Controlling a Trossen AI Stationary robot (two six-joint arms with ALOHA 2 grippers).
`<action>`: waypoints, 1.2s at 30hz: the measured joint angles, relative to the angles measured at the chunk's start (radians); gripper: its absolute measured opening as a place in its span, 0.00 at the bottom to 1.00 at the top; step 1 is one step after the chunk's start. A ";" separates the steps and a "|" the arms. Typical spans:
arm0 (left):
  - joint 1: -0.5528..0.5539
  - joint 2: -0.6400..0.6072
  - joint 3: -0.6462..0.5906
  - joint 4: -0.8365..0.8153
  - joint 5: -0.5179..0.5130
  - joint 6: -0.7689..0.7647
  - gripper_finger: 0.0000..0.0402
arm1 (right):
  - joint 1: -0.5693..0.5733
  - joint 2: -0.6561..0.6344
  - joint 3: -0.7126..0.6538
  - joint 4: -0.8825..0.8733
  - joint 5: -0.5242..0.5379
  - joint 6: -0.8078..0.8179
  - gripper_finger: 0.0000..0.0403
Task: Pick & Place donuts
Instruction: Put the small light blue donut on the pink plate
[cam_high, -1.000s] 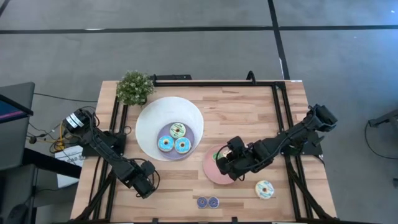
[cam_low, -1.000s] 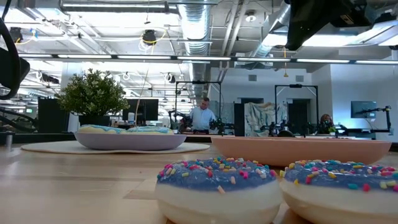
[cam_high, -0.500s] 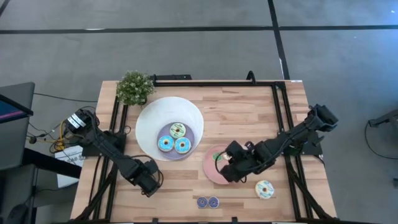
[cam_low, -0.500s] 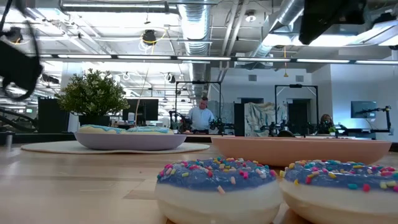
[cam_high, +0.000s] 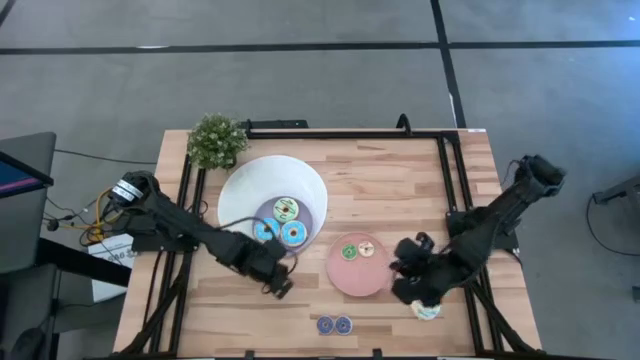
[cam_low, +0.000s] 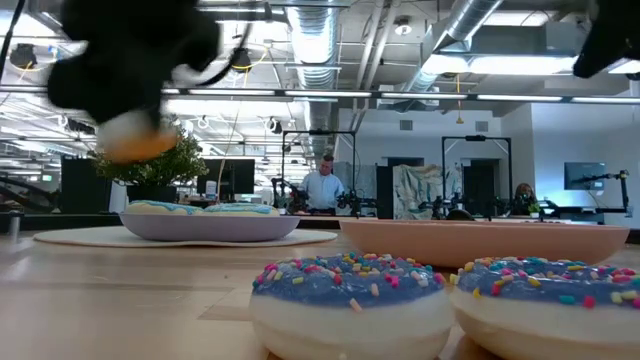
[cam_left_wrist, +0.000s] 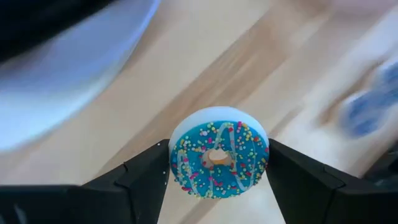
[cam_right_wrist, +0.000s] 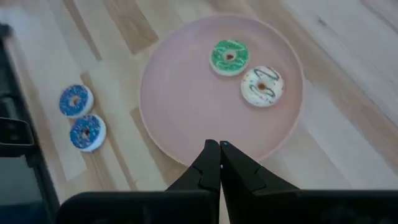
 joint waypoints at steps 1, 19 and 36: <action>0.016 0.000 0.021 0.024 -0.013 0.020 0.61 | 0.013 -0.043 -0.048 0.022 0.031 0.001 0.00; 0.153 0.538 0.787 -0.054 -0.096 0.520 0.61 | 0.030 -0.569 -0.412 0.090 0.121 -0.119 0.00; 0.220 0.817 1.053 -0.357 0.039 0.451 0.61 | 0.030 -0.582 -0.412 0.070 0.086 -0.166 0.00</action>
